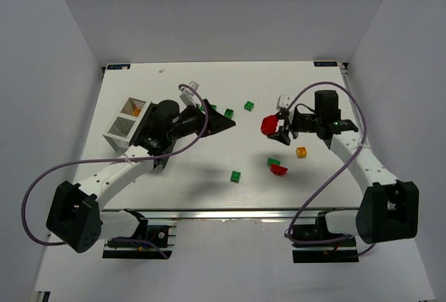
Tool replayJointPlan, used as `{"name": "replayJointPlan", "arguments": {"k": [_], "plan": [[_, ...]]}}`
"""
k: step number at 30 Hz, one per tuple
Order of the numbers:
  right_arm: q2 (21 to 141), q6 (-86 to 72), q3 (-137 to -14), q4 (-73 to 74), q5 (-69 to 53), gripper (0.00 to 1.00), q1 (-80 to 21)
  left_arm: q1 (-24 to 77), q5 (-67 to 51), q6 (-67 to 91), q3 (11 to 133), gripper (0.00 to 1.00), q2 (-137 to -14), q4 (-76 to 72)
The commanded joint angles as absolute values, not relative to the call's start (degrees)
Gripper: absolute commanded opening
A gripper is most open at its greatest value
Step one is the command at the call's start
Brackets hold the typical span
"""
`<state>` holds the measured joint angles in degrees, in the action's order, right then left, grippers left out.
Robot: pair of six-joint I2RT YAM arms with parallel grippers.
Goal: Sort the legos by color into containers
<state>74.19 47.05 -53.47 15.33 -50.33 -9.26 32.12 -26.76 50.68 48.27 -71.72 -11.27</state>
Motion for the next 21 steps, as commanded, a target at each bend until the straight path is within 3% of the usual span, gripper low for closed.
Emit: {"name": "replayJointPlan", "arguments": {"k": [1, 9, 21], "plan": [[71.5, 55.8, -52.6, 18.2, -53.7, 0.0, -13.3, 32.5, -31.3, 51.4, 48.1, 0.74, -71.3, -15.8], [69.5, 54.3, -54.1, 16.2, -49.2, 0.0, -22.0, 33.9, -33.2, 49.9, 48.1, 0.75, -72.6, -13.5], [71.5, 51.4, -56.2, 12.6, -46.1, 0.0, -27.1, 36.7, -28.7, 45.4, 49.5, 0.75, -74.2, -3.9]]}}
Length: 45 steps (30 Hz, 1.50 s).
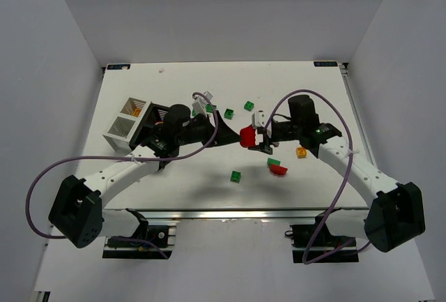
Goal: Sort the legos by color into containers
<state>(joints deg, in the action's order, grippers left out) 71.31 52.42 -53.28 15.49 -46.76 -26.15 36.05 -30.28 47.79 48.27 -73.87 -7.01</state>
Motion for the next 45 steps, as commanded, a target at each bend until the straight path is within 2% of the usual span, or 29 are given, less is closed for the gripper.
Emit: {"name": "replayJointPlan", "arguments": {"k": [1, 16, 22, 25, 28, 32, 35, 38, 45], "plan": [[71.6, 50.8, -56.2, 12.4, -46.0, 0.0, -27.3, 36.9, -28.2, 45.2, 49.7, 0.75, -74.3, -3.2], [72.0, 47.6, -53.7, 8.9, -40.8, 0.0, -31.6, 38.6, -26.4, 43.8, 52.3, 0.73, -76.7, -1.8], [72.2, 47.3, -53.4, 8.4, -40.3, 0.0, -32.4, 38.7, -25.8, 43.8, 52.5, 0.69, -77.3, -1.6], [72.2, 47.5, -53.3, 8.4, -40.0, 0.0, -32.8, 38.8, -25.6, 43.7, 52.4, 0.62, -77.3, -1.8], [72.2, 47.6, -53.1, 8.6, -39.9, 0.0, -33.0, 38.8, -26.2, 43.8, 52.3, 0.5, -77.3, -2.6], [72.1, 47.6, -52.8, 8.5, -39.9, 0.0, -33.2, 38.8, -27.3, 44.4, 51.9, 0.43, -77.6, -4.1], [72.0, 47.8, -52.6, 8.6, -39.6, 0.0, -33.2, 38.8, -27.9, 44.8, 51.5, 0.26, -77.2, -6.1], [71.8, 48.3, -52.2, 8.8, -39.1, 0.0, -33.1, 38.7, -27.3, 44.7, 51.1, 0.14, -76.4, -6.0], [70.4, 49.9, -50.3, 9.8, -38.4, 0.0, -33.0, 34.2, -23.2, 45.3, 48.5, 0.0, -70.1, -3.9]]}}
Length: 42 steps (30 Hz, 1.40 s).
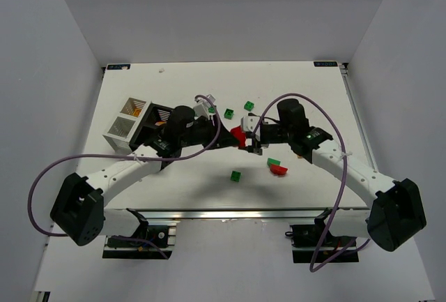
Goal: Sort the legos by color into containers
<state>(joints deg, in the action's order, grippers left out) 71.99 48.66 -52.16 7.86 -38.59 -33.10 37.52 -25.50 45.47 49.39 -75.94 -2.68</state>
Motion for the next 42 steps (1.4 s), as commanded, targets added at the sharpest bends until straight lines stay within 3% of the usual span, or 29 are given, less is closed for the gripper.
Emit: {"name": "replayJointPlan", "arguments": {"k": [1, 11, 17, 22, 28, 42], "plan": [[70.1, 50.0, -49.9, 9.9, -38.3, 0.0, -33.0, 32.0, -23.5, 45.5, 48.2, 0.0, -69.4, -3.9], [68.6, 49.9, -48.1, 9.7, -37.9, 0.0, -33.0, 22.9, -24.4, 41.8, 50.1, 0.0, -65.0, 5.6], [68.5, 49.3, -47.7, 9.4, -37.8, 0.0, -33.0, 17.8, -0.8, 34.0, 57.3, 0.0, -64.2, 25.1], [68.3, 48.6, -47.4, 8.9, -38.1, 0.0, -33.0, 12.7, 11.4, 29.8, 60.7, 0.0, -64.6, 27.2], [67.9, 48.2, -47.2, 8.3, -38.2, 0.0, -33.0, 8.9, 11.9, 26.6, 65.8, 0.0, -73.3, 29.4], [66.8, 47.7, -45.9, 7.2, -38.4, 0.0, -32.6, 7.7, 10.3, 25.7, 64.6, 0.0, -79.5, 22.4]]}}
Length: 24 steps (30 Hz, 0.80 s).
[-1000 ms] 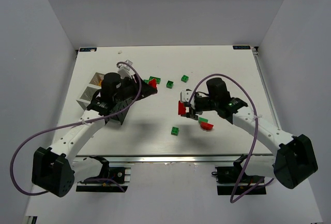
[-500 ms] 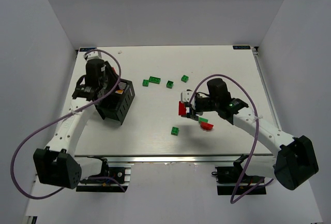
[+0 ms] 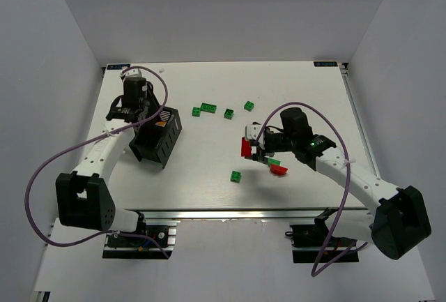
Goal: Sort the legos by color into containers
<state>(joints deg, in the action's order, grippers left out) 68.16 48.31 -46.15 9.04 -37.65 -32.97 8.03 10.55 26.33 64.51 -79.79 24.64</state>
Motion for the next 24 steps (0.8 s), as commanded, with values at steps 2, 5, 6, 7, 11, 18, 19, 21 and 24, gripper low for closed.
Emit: {"name": "replayJointPlan", "arguments": {"k": [2, 5, 6, 7, 11, 18, 19, 21, 24], "plan": [[67.1, 47.7, -46.1, 7.0, -38.4, 0.0, -32.5, 7.7, 9.6, 26.0, 63.9, 0.0, -80.0, 22.1], [67.1, 47.5, -46.3, 6.9, -38.4, 0.0, -32.5, 7.7, 8.8, 26.5, 63.2, 0.06, -80.2, 21.9], [67.3, 47.5, -46.3, 6.9, -38.4, 0.0, -32.4, 7.7, 8.2, 26.5, 62.7, 0.07, -80.2, 21.8], [67.3, 47.6, -46.3, 7.0, -38.4, 0.0, -32.4, 7.7, 7.9, 26.9, 62.4, 0.08, -80.2, 21.5], [67.6, 47.4, -46.5, 7.0, -38.4, 0.0, -32.4, 7.7, 7.7, 27.2, 61.3, 0.12, -79.6, 21.5], [68.3, 46.9, -47.2, 7.2, -38.5, 0.0, -32.4, 7.7, 8.1, 27.2, 60.7, 0.46, -78.5, 22.1], [68.5, 46.8, -47.3, 7.1, -38.7, 0.0, -32.4, 7.7, 8.3, 27.3, 60.8, 0.49, -78.4, 22.1], [68.6, 46.4, -47.5, 7.1, -38.9, 0.0, -32.4, 7.7, 8.4, 27.2, 61.0, 0.57, -78.0, 22.3], [69.1, 45.6, -47.8, 7.0, -39.5, 0.0, -32.5, 7.7, 8.2, 27.2, 61.2, 0.6, -77.4, 22.6]]}}
